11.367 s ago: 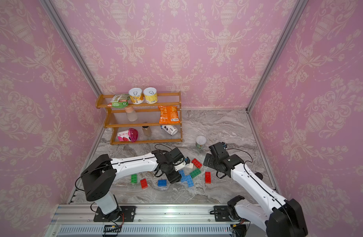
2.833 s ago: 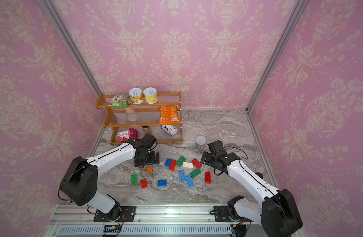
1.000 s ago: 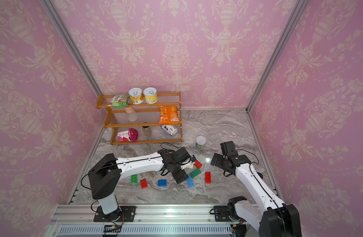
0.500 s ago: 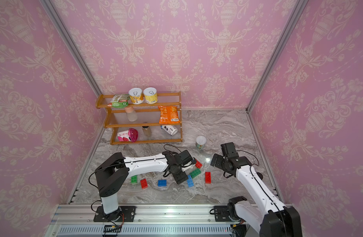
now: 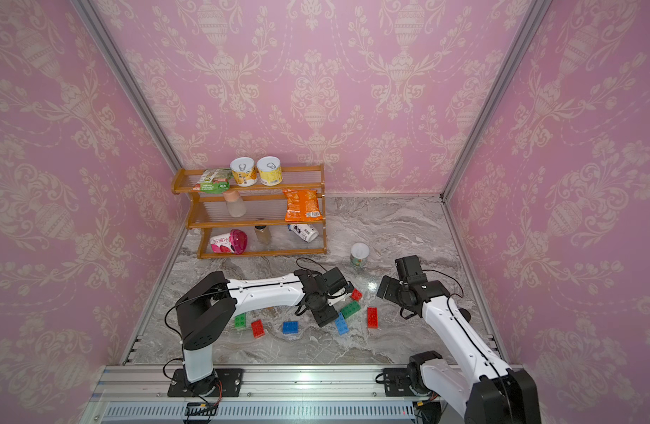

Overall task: Assemble a rectangle with lego
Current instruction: Pick up the lego brick from the center of the board, then assemble the lego brick with the lego brick.

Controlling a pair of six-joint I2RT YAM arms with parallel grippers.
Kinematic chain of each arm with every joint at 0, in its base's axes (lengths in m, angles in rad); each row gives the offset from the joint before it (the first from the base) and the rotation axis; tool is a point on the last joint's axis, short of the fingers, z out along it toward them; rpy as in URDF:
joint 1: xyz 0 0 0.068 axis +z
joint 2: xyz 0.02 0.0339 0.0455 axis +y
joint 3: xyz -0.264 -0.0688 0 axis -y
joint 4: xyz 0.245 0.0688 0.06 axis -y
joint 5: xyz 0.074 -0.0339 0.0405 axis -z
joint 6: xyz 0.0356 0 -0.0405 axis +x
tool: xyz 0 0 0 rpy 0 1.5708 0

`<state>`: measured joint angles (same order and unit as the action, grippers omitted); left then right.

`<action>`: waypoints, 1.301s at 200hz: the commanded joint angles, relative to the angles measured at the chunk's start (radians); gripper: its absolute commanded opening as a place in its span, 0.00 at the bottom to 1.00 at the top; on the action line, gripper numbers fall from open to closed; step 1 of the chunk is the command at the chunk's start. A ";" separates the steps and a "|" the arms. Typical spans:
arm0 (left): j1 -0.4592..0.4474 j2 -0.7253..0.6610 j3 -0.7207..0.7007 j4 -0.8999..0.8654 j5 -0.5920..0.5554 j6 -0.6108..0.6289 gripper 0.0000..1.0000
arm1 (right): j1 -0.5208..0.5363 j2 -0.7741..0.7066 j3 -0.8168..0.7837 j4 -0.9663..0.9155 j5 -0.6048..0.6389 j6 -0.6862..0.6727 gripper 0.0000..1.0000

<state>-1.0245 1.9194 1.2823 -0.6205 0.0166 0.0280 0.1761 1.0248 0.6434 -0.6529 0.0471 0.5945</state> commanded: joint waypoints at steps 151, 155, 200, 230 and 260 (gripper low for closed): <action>0.192 -0.514 -0.347 -0.094 -0.292 -0.824 0.17 | 0.000 -0.057 0.017 -0.013 -0.043 0.019 1.00; 0.201 -0.529 -0.364 -0.093 -0.295 -0.842 0.17 | 0.002 -0.053 0.016 -0.012 -0.041 0.018 1.00; 0.277 -0.591 -0.469 -0.035 -0.255 -0.907 0.17 | 0.048 -0.010 0.031 0.004 -0.015 0.026 1.00; 0.298 -0.572 -0.465 -0.041 -0.204 -0.881 0.15 | 0.060 0.006 0.039 0.017 -0.016 0.034 1.00; 0.334 -0.566 -0.466 -0.048 -0.147 -0.831 0.13 | 0.063 0.016 0.040 0.022 -0.017 0.039 1.00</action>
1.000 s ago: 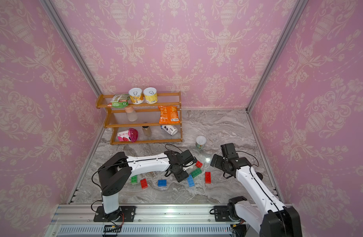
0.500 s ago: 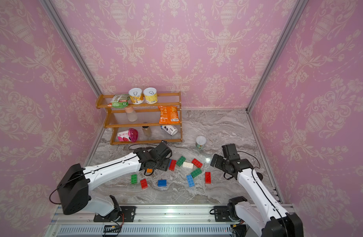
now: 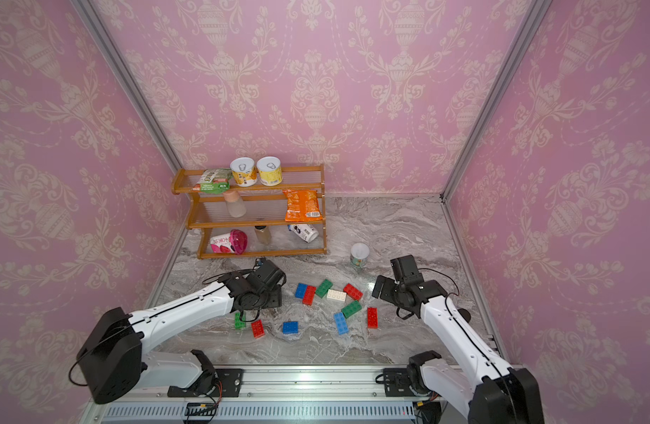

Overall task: Assemble a rectangle with lego
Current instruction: Assemble the lego brick with the lego brick.

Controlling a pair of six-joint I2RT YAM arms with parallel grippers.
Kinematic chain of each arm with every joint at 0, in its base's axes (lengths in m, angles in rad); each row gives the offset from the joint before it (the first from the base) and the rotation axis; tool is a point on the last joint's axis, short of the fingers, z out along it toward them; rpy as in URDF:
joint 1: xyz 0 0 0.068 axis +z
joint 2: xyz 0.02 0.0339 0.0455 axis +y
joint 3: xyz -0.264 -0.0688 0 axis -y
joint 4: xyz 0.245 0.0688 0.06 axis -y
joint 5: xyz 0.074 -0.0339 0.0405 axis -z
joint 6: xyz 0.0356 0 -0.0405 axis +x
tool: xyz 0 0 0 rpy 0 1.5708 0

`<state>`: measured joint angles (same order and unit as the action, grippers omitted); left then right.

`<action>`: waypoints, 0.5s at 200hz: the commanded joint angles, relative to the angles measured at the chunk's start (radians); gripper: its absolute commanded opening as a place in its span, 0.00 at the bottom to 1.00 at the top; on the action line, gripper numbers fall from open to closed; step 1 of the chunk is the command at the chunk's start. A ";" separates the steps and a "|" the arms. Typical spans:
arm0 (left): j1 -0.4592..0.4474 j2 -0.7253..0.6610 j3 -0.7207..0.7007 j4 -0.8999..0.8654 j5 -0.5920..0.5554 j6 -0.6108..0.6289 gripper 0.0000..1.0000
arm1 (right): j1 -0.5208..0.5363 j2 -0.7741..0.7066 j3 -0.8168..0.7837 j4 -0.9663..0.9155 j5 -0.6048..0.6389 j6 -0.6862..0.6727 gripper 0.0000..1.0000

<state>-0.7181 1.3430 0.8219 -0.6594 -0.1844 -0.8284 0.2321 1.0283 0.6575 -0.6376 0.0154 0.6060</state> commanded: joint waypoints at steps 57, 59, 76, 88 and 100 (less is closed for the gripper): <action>0.069 0.067 0.044 -0.065 0.136 0.148 0.12 | 0.010 0.030 0.033 0.015 0.012 0.023 1.00; 0.071 0.071 0.047 -0.067 0.139 0.151 0.12 | 0.010 0.031 0.033 0.016 0.012 0.023 1.00; 0.077 0.088 0.055 -0.071 0.141 0.163 0.12 | 0.009 0.035 0.030 0.018 0.012 0.023 1.00; 0.080 0.095 0.060 -0.066 0.142 0.171 0.12 | 0.009 0.032 0.026 0.018 0.013 0.024 1.00; 0.083 0.102 0.066 -0.063 0.140 0.176 0.12 | 0.009 0.030 0.025 0.018 0.014 0.026 1.00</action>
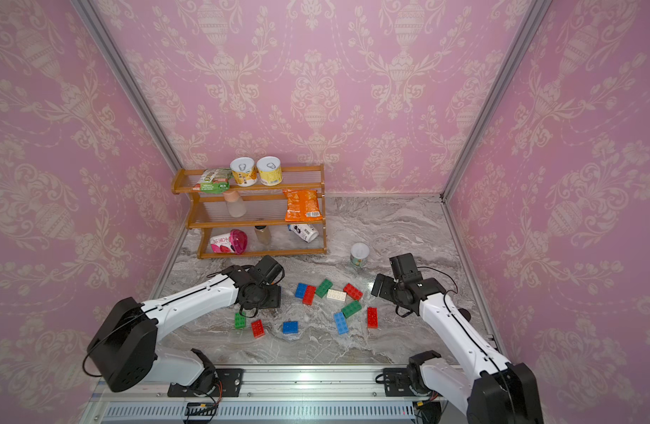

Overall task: Assemble a rectangle with lego
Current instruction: Assemble the lego brick with the lego brick.

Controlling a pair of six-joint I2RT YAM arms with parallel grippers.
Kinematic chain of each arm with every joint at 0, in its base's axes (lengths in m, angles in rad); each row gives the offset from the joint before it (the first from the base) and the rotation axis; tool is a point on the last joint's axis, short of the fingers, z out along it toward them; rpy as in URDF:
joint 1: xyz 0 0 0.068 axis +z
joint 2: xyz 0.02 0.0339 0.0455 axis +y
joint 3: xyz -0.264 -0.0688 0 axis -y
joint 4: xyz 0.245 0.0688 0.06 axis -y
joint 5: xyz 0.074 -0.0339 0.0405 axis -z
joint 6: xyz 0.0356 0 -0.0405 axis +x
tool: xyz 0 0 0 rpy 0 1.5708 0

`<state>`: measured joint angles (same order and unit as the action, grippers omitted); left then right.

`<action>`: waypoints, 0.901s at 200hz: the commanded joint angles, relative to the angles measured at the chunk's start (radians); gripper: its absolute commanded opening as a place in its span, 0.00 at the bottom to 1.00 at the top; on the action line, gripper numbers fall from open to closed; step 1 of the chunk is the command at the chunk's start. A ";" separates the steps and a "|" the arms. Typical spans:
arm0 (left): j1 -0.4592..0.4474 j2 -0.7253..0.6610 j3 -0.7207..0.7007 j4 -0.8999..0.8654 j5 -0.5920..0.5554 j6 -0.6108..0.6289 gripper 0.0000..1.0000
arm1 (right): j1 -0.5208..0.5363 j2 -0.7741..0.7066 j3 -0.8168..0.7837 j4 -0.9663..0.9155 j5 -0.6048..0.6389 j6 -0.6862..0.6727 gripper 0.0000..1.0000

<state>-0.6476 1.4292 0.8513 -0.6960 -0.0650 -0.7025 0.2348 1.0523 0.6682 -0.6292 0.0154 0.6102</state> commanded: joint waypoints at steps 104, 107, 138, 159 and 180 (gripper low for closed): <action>0.018 0.052 0.044 0.001 0.001 0.044 0.12 | 0.006 -0.005 0.008 0.005 0.019 0.023 1.00; 0.016 0.053 0.043 0.001 0.001 0.044 0.12 | 0.006 -0.005 0.008 0.005 0.019 0.024 1.00; 0.018 0.061 0.040 0.005 -0.004 0.046 0.12 | 0.007 -0.002 0.008 0.010 0.018 0.025 1.00; 0.017 0.068 0.038 0.014 -0.003 0.040 0.12 | 0.006 -0.002 0.005 0.009 0.017 0.024 1.00; 0.017 0.072 0.034 0.022 -0.001 0.035 0.11 | 0.006 -0.004 0.004 0.010 0.018 0.024 1.00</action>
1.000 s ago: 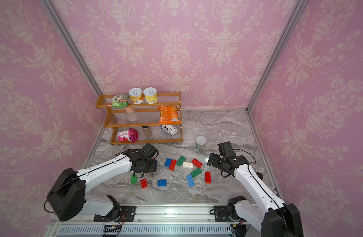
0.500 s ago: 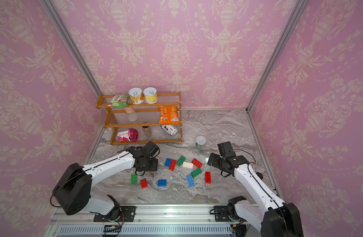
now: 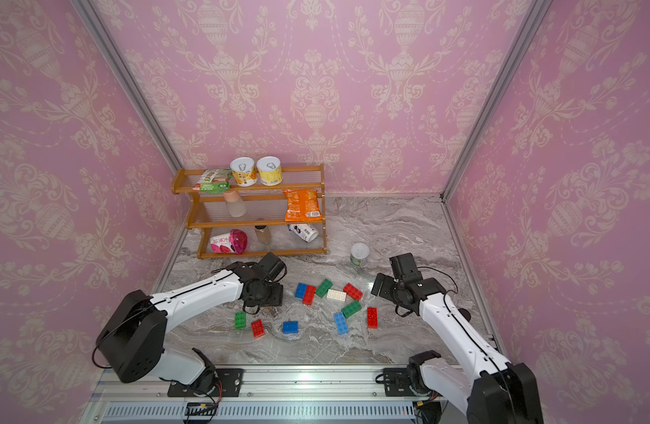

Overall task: Assemble a rectangle with lego
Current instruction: Assemble the lego brick with the lego brick.

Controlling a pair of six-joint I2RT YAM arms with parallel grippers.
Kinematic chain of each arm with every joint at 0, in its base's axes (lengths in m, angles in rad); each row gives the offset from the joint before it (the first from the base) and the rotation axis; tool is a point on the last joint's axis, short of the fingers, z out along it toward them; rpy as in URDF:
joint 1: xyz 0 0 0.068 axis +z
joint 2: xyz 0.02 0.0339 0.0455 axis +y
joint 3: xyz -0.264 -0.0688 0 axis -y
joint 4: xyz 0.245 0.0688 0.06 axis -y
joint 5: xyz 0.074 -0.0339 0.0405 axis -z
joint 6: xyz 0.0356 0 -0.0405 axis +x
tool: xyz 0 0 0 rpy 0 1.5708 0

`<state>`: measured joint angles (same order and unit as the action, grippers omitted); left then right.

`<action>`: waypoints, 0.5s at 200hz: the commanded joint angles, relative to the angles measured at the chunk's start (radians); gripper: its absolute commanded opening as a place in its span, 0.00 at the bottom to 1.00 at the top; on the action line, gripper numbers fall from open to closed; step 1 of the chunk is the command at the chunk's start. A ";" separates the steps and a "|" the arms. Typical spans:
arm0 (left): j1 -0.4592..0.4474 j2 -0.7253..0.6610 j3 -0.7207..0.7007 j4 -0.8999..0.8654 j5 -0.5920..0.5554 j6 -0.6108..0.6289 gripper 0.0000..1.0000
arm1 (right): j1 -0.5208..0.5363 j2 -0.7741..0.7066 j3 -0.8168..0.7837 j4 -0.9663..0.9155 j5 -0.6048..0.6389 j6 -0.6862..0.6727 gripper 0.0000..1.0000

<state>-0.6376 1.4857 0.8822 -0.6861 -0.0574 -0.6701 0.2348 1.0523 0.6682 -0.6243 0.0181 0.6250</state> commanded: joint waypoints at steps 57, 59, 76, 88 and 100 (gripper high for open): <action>0.008 0.026 -0.005 0.010 -0.010 0.000 0.10 | 0.007 -0.006 -0.005 0.008 0.016 0.013 1.00; 0.009 0.027 -0.006 0.009 -0.011 0.000 0.10 | 0.006 -0.006 -0.004 0.008 0.017 0.013 1.00; 0.008 0.030 -0.008 -0.002 -0.016 0.004 0.09 | 0.007 -0.006 -0.008 0.011 0.016 0.013 1.00; 0.007 0.035 -0.011 -0.004 -0.018 0.009 0.09 | 0.007 -0.006 -0.008 0.012 0.015 0.014 1.00; 0.008 0.043 -0.015 -0.003 -0.017 0.012 0.08 | 0.007 -0.006 -0.009 0.014 0.016 0.015 1.00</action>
<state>-0.6376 1.4944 0.8822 -0.6704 -0.0578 -0.6701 0.2348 1.0519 0.6682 -0.6136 0.0181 0.6285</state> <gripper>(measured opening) 0.681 0.997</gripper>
